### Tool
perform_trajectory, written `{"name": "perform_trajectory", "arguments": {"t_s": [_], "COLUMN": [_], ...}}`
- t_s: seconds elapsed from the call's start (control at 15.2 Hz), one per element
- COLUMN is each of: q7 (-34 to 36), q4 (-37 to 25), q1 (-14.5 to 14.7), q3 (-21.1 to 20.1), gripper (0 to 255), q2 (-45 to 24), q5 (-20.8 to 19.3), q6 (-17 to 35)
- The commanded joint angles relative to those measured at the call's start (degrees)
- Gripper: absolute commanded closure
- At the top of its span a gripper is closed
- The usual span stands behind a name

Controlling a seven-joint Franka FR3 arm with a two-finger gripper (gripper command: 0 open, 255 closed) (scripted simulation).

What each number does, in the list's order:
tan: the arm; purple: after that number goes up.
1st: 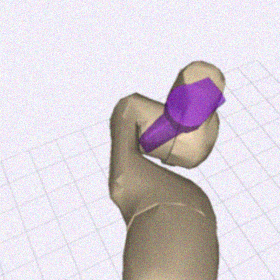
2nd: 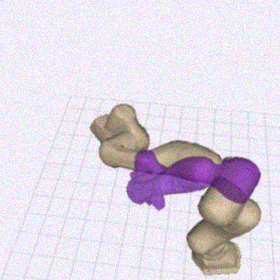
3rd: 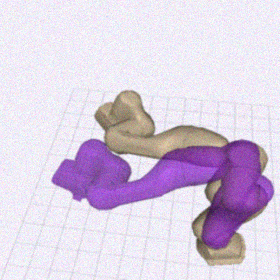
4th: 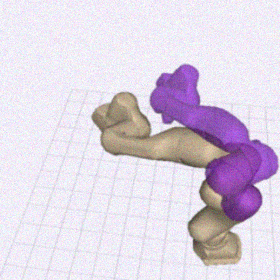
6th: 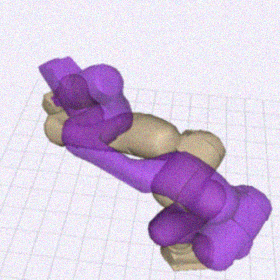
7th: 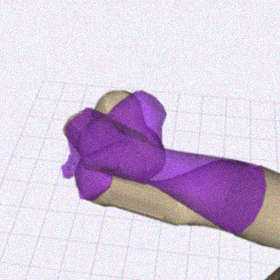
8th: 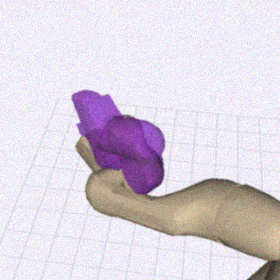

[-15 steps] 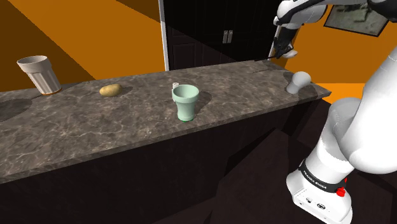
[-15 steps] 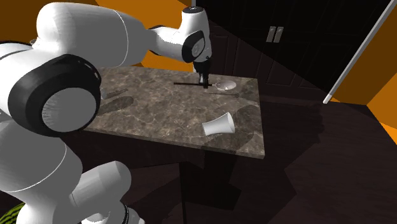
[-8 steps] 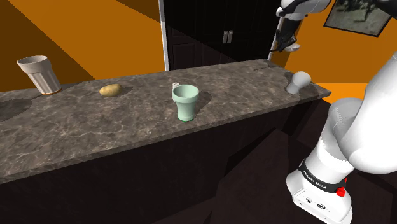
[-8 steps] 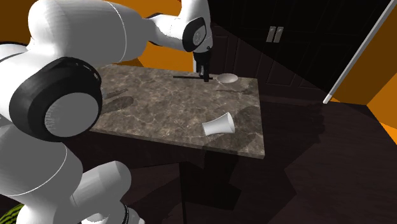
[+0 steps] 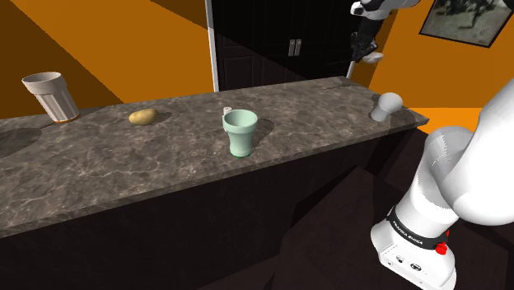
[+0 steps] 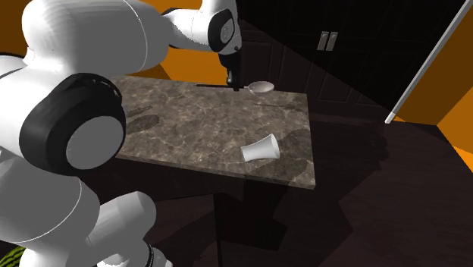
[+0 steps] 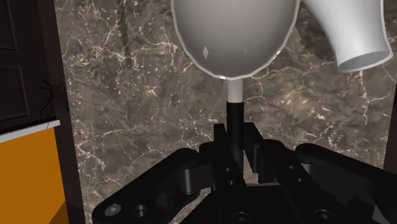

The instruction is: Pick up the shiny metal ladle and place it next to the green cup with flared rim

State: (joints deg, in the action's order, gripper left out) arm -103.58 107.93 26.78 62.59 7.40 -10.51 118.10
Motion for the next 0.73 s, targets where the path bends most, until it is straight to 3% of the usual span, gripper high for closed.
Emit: {"name": "perform_trajectory", "arguments": {"t_s": [0.0, 0.66], "q7": [3.76, 17.74], "q4": [0.60, 1.11], "q1": [0.62, 4.83], "q3": [-2.53, -11.62], "gripper": [255, 255], "q2": [0.95, 0.26], "q5": [-1.58, -3.43], "q6": [-0.45, -1.92]}}
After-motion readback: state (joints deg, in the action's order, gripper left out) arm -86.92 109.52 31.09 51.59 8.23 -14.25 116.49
